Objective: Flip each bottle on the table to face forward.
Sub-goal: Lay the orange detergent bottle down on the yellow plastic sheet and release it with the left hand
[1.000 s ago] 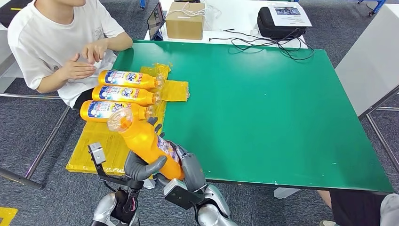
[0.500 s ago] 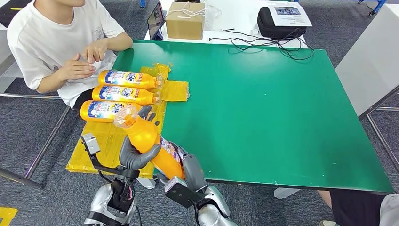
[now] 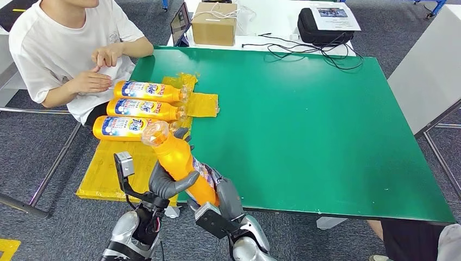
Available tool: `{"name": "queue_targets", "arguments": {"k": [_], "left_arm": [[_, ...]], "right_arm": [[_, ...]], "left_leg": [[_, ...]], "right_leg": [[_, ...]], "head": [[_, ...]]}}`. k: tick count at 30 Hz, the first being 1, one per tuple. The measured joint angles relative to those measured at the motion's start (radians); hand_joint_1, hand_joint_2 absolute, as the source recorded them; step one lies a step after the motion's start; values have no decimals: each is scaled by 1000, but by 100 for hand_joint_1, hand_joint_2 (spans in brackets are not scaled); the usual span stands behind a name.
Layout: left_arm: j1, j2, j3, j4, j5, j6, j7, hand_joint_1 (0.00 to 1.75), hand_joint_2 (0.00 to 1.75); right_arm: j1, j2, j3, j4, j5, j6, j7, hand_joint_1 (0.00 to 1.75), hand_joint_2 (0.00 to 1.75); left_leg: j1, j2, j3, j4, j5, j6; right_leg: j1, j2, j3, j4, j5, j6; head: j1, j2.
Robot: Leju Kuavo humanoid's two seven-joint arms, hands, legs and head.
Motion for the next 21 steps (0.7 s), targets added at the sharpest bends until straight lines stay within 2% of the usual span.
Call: {"name": "queue_targets", "arguments": {"k": [1, 4, 6, 7, 8, 10, 11, 12, 18, 21], "left_arm": [[0, 1, -3, 3, -2, 1, -1, 41, 175], [-4, 1, -9, 12, -4, 1, 3, 168, 175], [-12, 0, -14, 24, -4, 1, 10, 175, 175], [-18, 0, -17, 31, -5, 3, 12, 175, 175], [-24, -2, -21, 38, -6, 7, 13, 175, 175], [-40, -9, -31, 57, -14, 29, 15, 175, 175], [-50, -14, -37, 69, -20, 43, 16, 175, 175], [-60, -19, -44, 80, -26, 57, 15, 175, 175], [-99, -31, -68, 107, -54, 102, -2, 175, 175], [-119, -26, -71, 109, -114, 154, -29, 175, 175]], "right_arm": [[2, -2, 0, -4, 0, 0, 1, 175, 175], [5, -5, -3, -9, -3, -2, 0, 175, 175], [6, -6, -9, -10, -6, -9, -5, 175, 175], [6, -8, -13, -10, -6, -15, -7, 166, 175], [6, -10, -16, -11, -6, -21, -9, 122, 175], [9, -16, -23, -20, -6, -34, -11, 35, 87], [12, -20, -27, -27, -6, -41, -11, 0, 44], [14, -23, -30, -35, -6, -50, -11, 0, 0], [19, -25, -45, -67, -2, -101, -20, 0, 0], [17, -15, -52, -70, -6, -137, -41, 0, 0]], "left_leg": [[0, 0, 0, 0, 0, 0], [0, 0, 0, 0, 0, 0], [0, -1, 0, 0, 0, 0], [0, -1, 0, 0, 0, 0], [0, -1, 0, 0, 0, 0], [0, -2, 0, 0, 0, 0], [0, -2, 0, 0, 0, 0], [0, -3, 0, 0, 0, 0], [0, -4, 0, 0, 0, 0], [0, -4, -1, 0, 0, 0]], "right_leg": [[0, 0, 0, 0, 0, 0], [0, 0, 0, 0, 0, 0], [0, 0, 0, 0, 0, 0], [0, 0, 0, 0, 0, 0], [0, 0, 0, 0, 0, 0], [0, -1, 0, 0, 0, 0], [0, -1, 0, 0, 0, 0], [0, -1, 1, 0, 0, 0], [0, -1, 1, 0, 0, 0], [0, -1, 0, 0, 0, 0]], "head": [[0, 0], [0, 0], [0, 0], [0, 0], [0, 0], [0, 0], [0, 0], [0, 0], [0, 0], [0, 0]]}}
